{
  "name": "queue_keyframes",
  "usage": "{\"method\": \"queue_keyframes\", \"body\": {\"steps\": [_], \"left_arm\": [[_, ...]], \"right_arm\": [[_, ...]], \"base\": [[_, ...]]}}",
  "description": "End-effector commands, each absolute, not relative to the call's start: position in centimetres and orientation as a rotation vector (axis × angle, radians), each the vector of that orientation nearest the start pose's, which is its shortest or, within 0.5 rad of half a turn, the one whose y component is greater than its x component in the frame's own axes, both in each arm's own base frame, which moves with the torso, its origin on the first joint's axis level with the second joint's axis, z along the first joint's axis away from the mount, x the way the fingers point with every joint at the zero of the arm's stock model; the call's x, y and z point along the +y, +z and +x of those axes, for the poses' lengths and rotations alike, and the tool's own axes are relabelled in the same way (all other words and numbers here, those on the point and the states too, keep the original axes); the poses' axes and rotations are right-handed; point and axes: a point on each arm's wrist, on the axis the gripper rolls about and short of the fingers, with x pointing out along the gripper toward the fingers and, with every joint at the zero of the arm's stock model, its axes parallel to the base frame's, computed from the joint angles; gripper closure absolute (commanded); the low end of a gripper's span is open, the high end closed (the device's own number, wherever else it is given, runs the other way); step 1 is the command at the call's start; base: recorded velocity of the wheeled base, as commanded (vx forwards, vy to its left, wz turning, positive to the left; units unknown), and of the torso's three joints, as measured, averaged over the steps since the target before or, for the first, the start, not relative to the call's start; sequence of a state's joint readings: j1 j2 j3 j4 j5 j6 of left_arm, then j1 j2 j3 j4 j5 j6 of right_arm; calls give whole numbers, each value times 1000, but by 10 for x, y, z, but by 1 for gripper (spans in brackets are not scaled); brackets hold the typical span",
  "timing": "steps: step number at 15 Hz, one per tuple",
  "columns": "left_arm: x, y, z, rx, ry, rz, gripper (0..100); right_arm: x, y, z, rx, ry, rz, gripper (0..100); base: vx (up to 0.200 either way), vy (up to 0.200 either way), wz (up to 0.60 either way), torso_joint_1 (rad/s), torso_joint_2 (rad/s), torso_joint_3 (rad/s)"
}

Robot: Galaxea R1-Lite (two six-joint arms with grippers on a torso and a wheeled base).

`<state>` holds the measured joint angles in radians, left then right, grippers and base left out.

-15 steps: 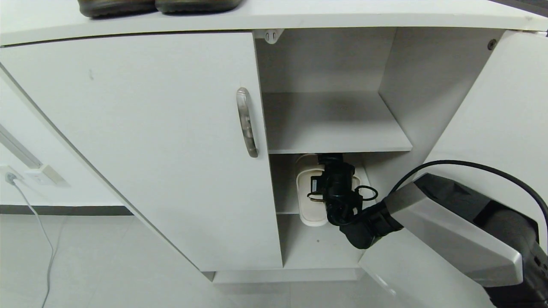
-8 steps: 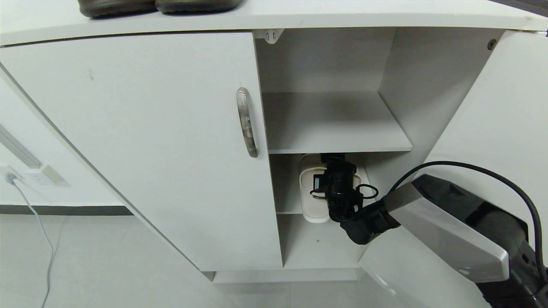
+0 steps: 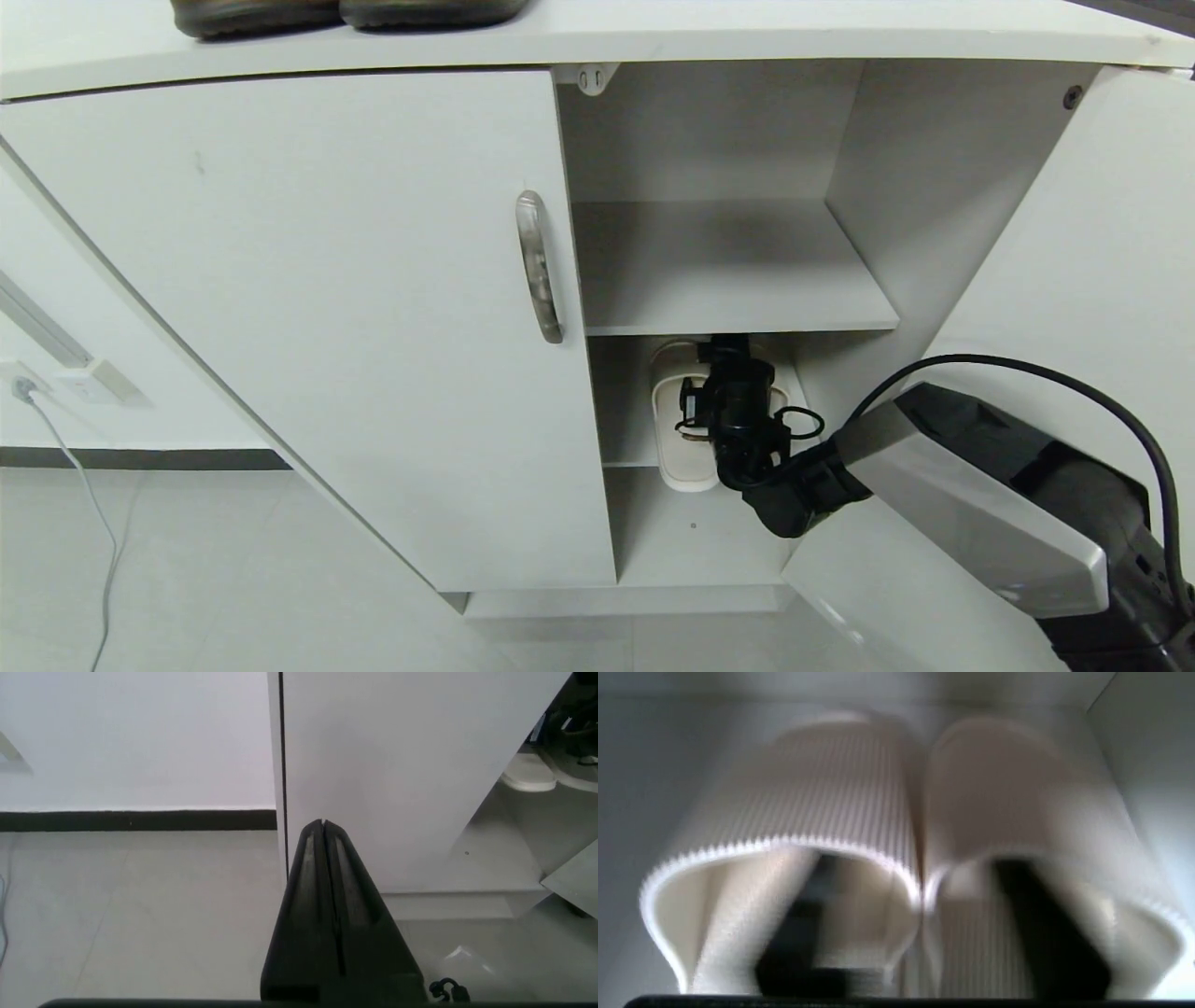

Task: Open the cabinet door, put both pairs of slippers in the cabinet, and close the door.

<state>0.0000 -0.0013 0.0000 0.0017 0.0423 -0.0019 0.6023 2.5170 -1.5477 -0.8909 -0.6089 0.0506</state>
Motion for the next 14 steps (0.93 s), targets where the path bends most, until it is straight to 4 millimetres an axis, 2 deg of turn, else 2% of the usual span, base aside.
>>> {"method": "queue_keyframes", "body": {"steps": [1,4,7,9,11,13,14], "left_arm": [[1,75,-23,2,43,-2,100],[1,75,-23,2,43,-2,100],[1,75,-23,2,41,3,100],[1,75,-23,2,35,6,100],[1,75,-23,2,37,8,100],[1,75,-23,2,37,6,100],[1,75,-23,2,37,6,100]], "right_arm": [[272,74,413,68,-3,3,0],[267,85,393,68,11,3,0],[264,90,363,64,41,4,0],[260,94,325,73,79,-1,0],[252,95,279,85,117,-14,0],[242,104,247,88,160,-21,0],[237,111,238,81,171,-11,0]], "base": [[0,0,0,0,0,0],[0,0,0,0,0,0],[0,0,0,0,0,0],[0,0,0,0,0,0],[0,0,0,0,0,0],[0,0,0,0,0,0],[0,0,0,0,0,0]]}}
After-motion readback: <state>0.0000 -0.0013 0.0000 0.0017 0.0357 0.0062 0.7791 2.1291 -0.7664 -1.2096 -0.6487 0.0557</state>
